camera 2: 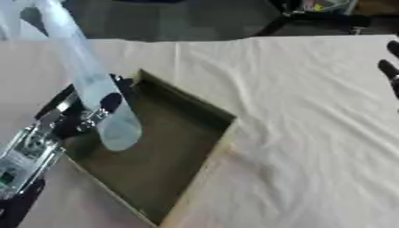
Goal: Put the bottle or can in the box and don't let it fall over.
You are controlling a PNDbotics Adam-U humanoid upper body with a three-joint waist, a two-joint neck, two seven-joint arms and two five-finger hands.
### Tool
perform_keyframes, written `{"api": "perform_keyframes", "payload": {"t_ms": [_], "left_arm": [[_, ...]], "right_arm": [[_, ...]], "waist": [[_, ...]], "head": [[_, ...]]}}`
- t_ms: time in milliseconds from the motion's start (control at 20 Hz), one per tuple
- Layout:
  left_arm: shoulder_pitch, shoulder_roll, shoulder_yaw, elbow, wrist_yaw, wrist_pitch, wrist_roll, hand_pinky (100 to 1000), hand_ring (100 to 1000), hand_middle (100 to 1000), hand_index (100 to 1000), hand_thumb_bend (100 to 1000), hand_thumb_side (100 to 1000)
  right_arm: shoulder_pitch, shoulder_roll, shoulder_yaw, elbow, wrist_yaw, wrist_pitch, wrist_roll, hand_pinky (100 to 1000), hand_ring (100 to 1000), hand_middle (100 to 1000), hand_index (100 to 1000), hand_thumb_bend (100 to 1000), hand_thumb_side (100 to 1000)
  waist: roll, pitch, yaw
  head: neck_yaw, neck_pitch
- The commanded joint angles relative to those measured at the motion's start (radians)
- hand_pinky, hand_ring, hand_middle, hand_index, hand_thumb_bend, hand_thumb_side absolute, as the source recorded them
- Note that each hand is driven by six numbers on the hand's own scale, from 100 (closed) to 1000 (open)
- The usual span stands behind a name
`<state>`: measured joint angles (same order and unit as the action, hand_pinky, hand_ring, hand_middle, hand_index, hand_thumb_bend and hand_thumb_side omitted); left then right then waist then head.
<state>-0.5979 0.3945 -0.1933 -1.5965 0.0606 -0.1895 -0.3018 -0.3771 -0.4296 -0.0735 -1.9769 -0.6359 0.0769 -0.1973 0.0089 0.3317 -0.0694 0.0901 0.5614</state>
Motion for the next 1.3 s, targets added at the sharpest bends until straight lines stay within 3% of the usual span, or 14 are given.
{"api": "perform_keyframes", "payload": {"t_ms": [50,100,200,350,400,650,800,900,1100,1300], "left_arm": [[-0.013,0.008,-0.004,-0.016,-0.018,-0.021,-0.009,1000,928,864,577,100,672],[-0.013,0.010,-0.009,-0.024,-0.031,-0.037,-0.030,1000,1000,1000,718,100,666],[-0.014,0.013,-0.011,-0.037,-0.062,-0.074,-0.084,1000,1000,1000,776,100,635],[-0.014,0.015,-0.002,-0.041,-0.094,-0.114,-0.155,1000,1000,1000,785,100,574],[-0.013,0.015,0.001,-0.039,-0.100,-0.122,-0.171,1000,1000,1000,826,100,550],[-0.002,0.016,0.024,-0.033,-0.131,-0.138,-0.210,1000,1000,1000,861,100,608],[0.002,0.011,0.033,-0.035,-0.155,-0.133,-0.221,1000,1000,1000,886,107,730],[-0.003,0.010,0.035,-0.038,-0.177,-0.125,-0.232,1000,1000,1000,886,182,788],[0.001,0.041,0.044,-0.051,-0.210,-0.112,-0.234,1000,1000,1000,877,100,773],[0.037,0.069,0.060,-0.069,-0.199,-0.090,-0.244,1000,1000,1000,877,100,696]], "right_arm": [[-0.007,-0.032,-0.011,-0.023,-0.006,-0.001,-0.003,1000,1000,889,1000,100,530],[-0.006,-0.032,-0.011,-0.023,-0.006,-0.001,-0.003,1000,1000,889,1000,100,530],[-0.005,-0.033,-0.012,-0.023,-0.006,-0.001,-0.004,1000,1000,889,1000,100,531],[-0.001,-0.036,-0.011,-0.023,-0.007,0.001,-0.005,1000,1000,889,1000,100,530],[0.000,-0.038,-0.011,-0.023,-0.007,0.000,-0.005,1000,1000,889,1000,100,529],[0.016,-0.044,-0.011,-0.023,-0.005,-0.002,-0.005,1000,1000,890,1000,100,528],[0.023,-0.047,-0.008,-0.023,-0.006,-0.002,0.000,1000,1000,890,1000,100,528],[0.031,-0.051,-0.010,-0.023,-0.004,-0.006,0.000,1000,1000,890,1000,100,527],[0.051,-0.059,-0.010,-0.023,0.006,0.005,-0.002,1000,1000,892,1000,100,531],[0.055,-0.061,-0.026,-0.023,-0.001,0.003,-0.022,1000,1000,890,1000,100,533]], "waist": [[-0.002,-0.030,0.000],[-0.001,-0.031,-0.001],[0.000,-0.034,0.000],[0.003,-0.040,0.003],[0.004,-0.043,0.004],[0.007,-0.056,0.009],[0.009,-0.062,0.010],[0.014,-0.064,0.007],[0.021,-0.076,0.002],[0.022,-0.085,0.002]], "head": [[0.011,-0.020],[0.017,-0.031],[0.022,-0.042],[0.027,-0.031],[0.027,-0.029],[0.026,-0.012],[0.017,-0.005],[0.008,-0.003],[-0.022,0.018],[-0.052,0.037]]}}
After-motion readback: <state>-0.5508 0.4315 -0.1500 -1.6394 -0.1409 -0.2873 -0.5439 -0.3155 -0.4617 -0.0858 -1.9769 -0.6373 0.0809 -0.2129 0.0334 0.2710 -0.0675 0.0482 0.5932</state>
